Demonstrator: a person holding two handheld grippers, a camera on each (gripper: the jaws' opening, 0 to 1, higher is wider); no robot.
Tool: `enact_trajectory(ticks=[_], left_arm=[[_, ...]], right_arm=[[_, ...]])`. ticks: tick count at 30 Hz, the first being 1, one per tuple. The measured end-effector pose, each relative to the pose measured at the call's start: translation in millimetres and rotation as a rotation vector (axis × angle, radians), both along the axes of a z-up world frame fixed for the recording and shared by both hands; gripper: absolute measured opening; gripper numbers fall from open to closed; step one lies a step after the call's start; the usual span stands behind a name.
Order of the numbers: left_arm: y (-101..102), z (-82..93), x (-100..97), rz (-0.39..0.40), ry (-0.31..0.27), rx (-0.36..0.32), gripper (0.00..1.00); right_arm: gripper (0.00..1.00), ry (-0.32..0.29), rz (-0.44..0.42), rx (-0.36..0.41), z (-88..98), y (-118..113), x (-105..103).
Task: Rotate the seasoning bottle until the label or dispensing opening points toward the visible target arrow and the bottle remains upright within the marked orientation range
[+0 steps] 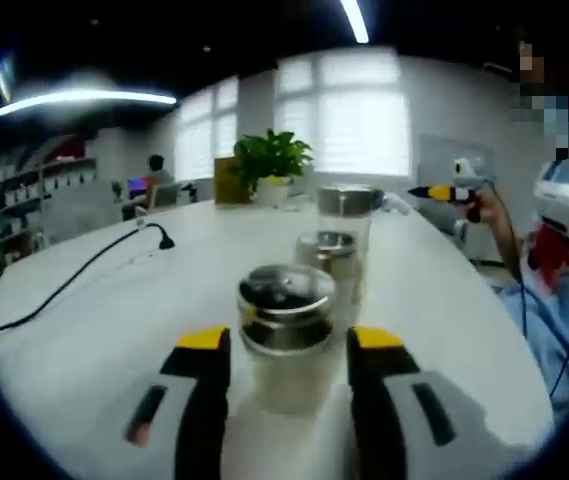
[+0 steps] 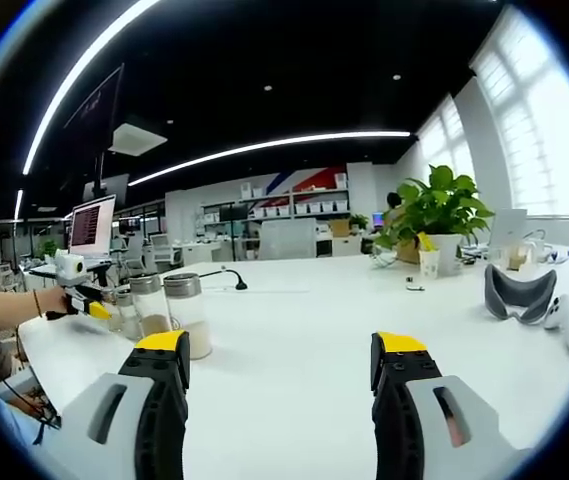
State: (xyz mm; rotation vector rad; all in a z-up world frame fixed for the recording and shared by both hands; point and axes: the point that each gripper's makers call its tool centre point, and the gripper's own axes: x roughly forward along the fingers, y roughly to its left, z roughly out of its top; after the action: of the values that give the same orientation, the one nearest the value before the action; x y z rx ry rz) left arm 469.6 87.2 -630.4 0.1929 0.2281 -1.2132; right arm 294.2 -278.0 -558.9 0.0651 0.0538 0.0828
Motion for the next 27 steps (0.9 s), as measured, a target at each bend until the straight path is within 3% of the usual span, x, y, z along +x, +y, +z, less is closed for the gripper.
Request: enact_trajectory(ticks=[1, 2, 10, 17, 27], left_arm=[[-3.8, 5.4, -0.6, -0.003, 0.001, -0.046, 0.36], [-2.5, 1.7, -3.2, -0.009, 0.016, -0.026, 0.36], [-0.7, 4.9, -2.1, 0.015, -0.016, -0.055, 0.35], [-2.1, 4.9, -8.8, 0.049, -0.009, -0.088, 0.35], [5.6, 3.2, -0.2, 0.283, -0.023, -0.086, 0.35]], right_arm=[[0.76, 0.000, 0.000, 0.000, -0.1, 0.0, -0.1], [0.76, 0.001, -0.002, 0.000, -0.3, -0.4, -0.3], [0.76, -0.001, -0.002, 0.001, 0.5, -0.6, -1.1], [0.75, 0.001, 0.000, 0.004, -0.2, -0.6, -0.6], [0.74, 0.006, 0.012, 0.013, -1.8, 1.4, 0.2]])
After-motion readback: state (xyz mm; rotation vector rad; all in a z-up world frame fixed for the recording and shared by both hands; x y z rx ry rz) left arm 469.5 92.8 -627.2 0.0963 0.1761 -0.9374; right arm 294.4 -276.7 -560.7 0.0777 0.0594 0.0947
